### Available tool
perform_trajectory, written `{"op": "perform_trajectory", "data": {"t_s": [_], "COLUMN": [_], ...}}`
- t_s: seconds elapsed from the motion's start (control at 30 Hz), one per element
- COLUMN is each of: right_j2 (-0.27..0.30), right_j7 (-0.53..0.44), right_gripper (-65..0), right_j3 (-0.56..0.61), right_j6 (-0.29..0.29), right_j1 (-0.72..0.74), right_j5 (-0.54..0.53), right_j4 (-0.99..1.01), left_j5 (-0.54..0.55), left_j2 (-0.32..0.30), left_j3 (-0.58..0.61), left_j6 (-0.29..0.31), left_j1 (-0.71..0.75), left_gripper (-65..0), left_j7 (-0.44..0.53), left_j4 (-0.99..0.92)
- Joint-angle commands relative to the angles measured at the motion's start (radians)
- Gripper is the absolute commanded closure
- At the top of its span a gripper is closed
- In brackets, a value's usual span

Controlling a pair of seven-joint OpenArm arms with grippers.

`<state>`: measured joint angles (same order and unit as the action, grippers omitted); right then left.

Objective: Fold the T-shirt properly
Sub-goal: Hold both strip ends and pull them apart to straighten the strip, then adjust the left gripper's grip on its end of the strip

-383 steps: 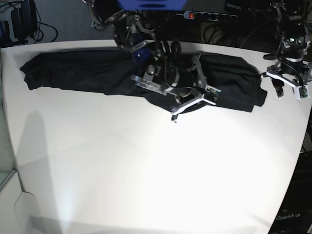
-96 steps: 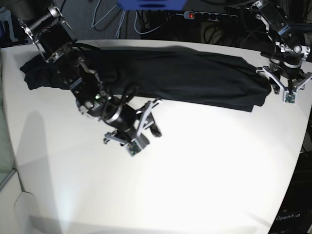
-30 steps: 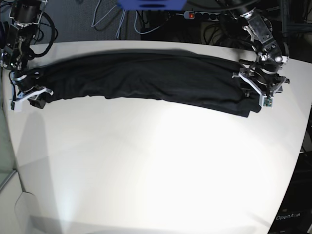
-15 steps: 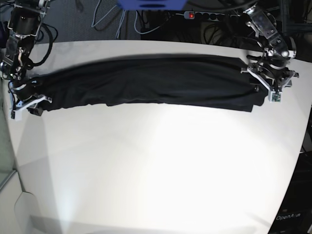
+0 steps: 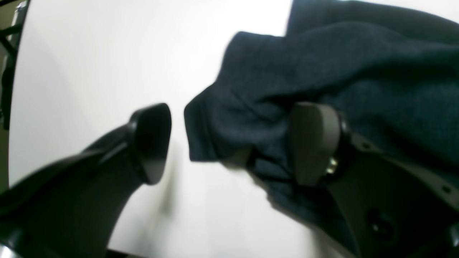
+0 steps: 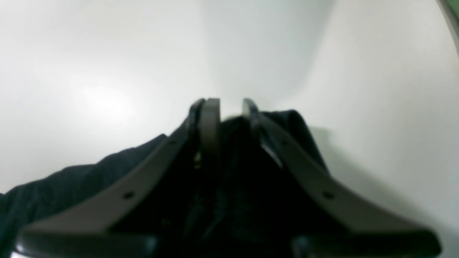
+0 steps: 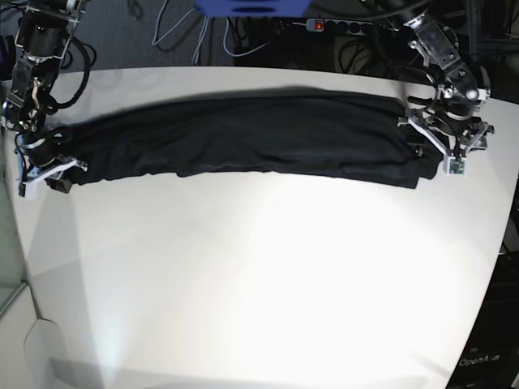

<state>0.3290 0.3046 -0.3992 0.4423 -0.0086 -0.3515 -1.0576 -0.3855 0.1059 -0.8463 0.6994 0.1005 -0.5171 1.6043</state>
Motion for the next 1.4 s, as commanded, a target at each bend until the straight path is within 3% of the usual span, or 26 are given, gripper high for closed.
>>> {"op": "perform_trajectory", "data": {"t_s": [0.0,0.3,0.67,0.97,1.13,1.37], "right_j2": [-0.017,-0.018,-0.018,-0.017,-0.014,-0.014], "right_j7": [0.143,0.143,0.143,0.143,0.143,0.143], "right_gripper": [-9.2,-9.2,-9.2,-9.2,-9.2,-9.2], "right_j3": [0.01,0.01,0.01,0.01,0.01,0.01], "right_j6": [0.01,0.01,0.01,0.01,0.01,0.01], "right_j1": [-0.02,-0.029,-0.029,-0.032,-0.035,-0.035], "right_j5": [0.053,0.053,0.053,0.055,0.055,0.055], "right_j4": [0.017,0.017,0.017,0.017,0.017,0.017], "left_j5": [0.01,0.016,0.144,0.377,0.441,0.5], "left_j2": [-0.004,0.025,0.016,-0.105,-0.151,-0.154], "left_j3": [0.017,0.038,0.037,-0.037,-0.037,-0.035], "left_j6": [-0.001,-0.001,-0.001,-0.001,-0.001,-0.001], "left_j1": [-0.009,-0.005,0.025,-0.038,-0.041,-0.037], "left_gripper": [-49.7,-49.6,-49.9,-49.9,-49.9,-49.9], "left_j7": [0.019,0.019,0.012,-0.331,-0.357,-0.364], "left_j4": [0.014,0.057,0.116,0.081,0.001,-0.002]}}
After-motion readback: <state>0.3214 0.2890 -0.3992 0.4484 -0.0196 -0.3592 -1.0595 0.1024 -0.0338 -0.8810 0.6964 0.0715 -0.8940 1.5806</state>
